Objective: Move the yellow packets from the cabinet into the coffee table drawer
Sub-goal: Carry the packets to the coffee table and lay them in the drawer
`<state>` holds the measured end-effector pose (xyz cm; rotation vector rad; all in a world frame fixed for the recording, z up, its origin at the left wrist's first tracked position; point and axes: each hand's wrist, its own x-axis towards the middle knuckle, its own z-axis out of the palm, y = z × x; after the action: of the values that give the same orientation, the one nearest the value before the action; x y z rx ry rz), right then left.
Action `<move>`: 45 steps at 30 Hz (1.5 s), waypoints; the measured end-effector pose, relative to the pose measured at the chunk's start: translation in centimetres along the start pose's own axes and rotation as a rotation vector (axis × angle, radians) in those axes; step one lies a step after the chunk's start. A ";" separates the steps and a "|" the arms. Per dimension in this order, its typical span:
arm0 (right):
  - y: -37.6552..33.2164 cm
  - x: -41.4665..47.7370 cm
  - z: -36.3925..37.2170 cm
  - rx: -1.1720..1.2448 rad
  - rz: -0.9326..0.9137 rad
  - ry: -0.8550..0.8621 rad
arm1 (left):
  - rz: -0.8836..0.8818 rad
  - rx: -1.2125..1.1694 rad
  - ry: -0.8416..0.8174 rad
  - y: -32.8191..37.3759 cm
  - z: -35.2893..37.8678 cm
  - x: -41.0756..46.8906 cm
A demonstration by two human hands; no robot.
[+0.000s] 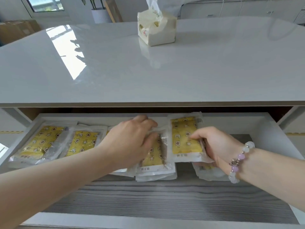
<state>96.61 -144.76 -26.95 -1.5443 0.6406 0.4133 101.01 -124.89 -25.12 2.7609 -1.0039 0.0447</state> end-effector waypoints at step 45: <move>-0.1 -0.5 -4.2 -0.588 0.138 0.177 | -0.454 -0.628 -0.391 4.7 1.4 3.7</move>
<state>95.79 -148.80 -26.24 -2.1187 0.8107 0.6100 100.75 -131.04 -25.26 2.3575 -0.3331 -0.7610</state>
